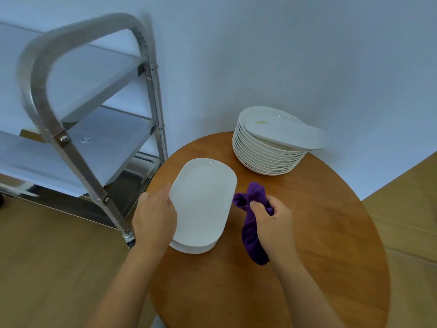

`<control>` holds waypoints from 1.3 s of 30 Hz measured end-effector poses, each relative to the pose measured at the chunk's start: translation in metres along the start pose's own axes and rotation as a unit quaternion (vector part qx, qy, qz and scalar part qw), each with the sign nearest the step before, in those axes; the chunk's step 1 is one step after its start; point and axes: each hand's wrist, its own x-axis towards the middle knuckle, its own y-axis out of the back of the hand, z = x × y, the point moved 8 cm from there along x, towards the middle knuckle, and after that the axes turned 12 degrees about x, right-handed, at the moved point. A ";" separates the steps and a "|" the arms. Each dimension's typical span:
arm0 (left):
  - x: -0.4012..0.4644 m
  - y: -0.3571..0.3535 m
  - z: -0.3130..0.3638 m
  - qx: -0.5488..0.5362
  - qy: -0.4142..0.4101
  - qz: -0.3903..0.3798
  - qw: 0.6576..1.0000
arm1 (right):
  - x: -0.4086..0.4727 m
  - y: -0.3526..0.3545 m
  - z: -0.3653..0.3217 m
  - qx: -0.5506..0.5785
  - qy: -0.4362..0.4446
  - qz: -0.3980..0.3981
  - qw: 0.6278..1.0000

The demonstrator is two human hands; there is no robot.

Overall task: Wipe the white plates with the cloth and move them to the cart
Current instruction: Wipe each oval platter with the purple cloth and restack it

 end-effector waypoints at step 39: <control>-0.028 -0.028 0.137 -0.570 0.110 -0.438 0.686 | 0.025 0.169 -0.020 0.124 -0.287 0.013 0.950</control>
